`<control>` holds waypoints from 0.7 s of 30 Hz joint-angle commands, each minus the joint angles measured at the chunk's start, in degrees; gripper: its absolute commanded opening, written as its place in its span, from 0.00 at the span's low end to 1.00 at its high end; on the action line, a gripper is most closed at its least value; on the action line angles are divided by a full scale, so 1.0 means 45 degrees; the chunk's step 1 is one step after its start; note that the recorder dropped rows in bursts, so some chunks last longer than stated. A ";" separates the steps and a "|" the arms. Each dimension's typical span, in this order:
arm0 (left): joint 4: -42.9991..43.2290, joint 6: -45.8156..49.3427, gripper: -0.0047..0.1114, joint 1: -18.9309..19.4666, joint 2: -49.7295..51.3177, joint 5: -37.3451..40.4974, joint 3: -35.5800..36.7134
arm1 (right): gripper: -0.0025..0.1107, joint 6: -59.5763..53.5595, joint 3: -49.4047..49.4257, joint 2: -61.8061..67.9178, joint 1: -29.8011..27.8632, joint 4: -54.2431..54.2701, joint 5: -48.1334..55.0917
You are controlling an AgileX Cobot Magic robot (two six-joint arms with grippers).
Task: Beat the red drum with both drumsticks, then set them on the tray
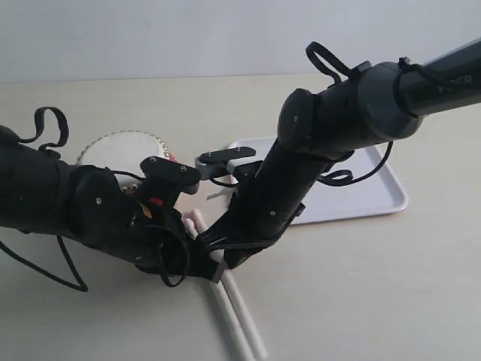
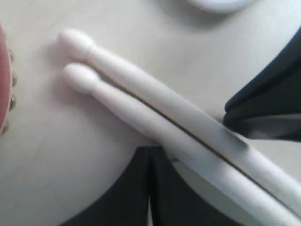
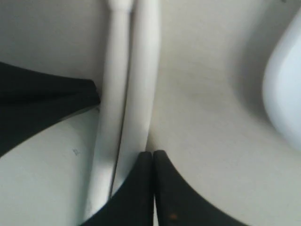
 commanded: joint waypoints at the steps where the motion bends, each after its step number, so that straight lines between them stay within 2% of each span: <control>1: 0.0192 -0.0126 0.04 -0.0036 0.0069 -0.0832 -0.0400 | 0.02 -0.1127 0.0049 0.0009 0.0464 0.0454 0.0656; 12: 0.1289 -0.0126 0.04 -0.0036 0.0069 -0.0092 -0.0400 | 0.02 -0.1183 0.0049 0.0009 0.0464 0.0569 0.0656; 17: 0.1900 -0.0126 0.04 -0.0036 -0.0005 0.1115 -0.0400 | 0.02 0.0084 0.0049 -0.0360 0.0464 -0.0674 0.0633; 21: 0.2139 -0.0156 0.04 -0.0010 -0.0233 0.2211 -0.0370 | 0.03 0.0145 0.0049 -0.0924 0.0464 -0.0447 0.0633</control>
